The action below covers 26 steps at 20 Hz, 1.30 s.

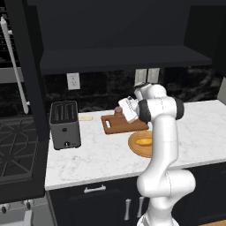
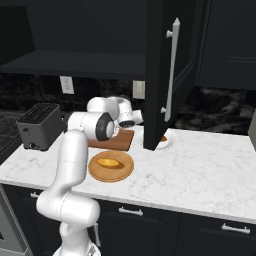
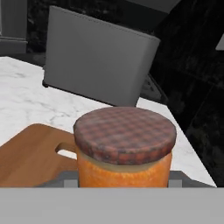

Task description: From the different types of pastries on the counter, select a croissant and place it on the cutting board. Then retrieve a jar of jam from the cabinet and place it alongside the croissant on the cutting board.

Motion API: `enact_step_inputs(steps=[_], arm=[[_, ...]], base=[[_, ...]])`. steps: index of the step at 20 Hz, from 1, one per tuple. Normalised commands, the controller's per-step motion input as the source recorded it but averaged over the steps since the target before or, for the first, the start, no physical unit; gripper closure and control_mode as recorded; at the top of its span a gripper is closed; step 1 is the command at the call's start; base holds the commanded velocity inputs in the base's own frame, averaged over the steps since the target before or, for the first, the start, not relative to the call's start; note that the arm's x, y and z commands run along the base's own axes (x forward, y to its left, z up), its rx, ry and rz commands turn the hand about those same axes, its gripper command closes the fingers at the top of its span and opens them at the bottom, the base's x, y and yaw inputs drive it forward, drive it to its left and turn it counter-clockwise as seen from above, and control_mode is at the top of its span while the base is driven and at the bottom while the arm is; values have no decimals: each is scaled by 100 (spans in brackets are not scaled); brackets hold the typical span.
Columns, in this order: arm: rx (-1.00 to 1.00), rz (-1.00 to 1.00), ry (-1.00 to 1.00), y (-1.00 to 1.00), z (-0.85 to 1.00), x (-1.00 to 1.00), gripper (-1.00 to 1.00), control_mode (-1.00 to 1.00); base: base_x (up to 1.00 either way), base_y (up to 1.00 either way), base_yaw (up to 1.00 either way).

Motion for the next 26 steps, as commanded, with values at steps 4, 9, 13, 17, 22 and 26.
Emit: enact_step_inputs(steps=[4, 9, 13, 17, 22, 26], arm=[[7, 2, 10, 42, -8, 7, 100, -100], [3, 0, 2, 25, -21, 12, 100, -100], [0, 1, 0, 0, -60, 24, 100, -100], [0, 0, 0, 0, -47, 34, 100, -100], [1, 3, 0, -3, -25, 10, 100, -100], [0, 5, 0, 0, -16, 0, -100, -100]], base=[[0, 0, 0], [0, 0, 0], [0, 0, 0], [0, 0, 0], [0, 0, 0], [0, 0, 0]])
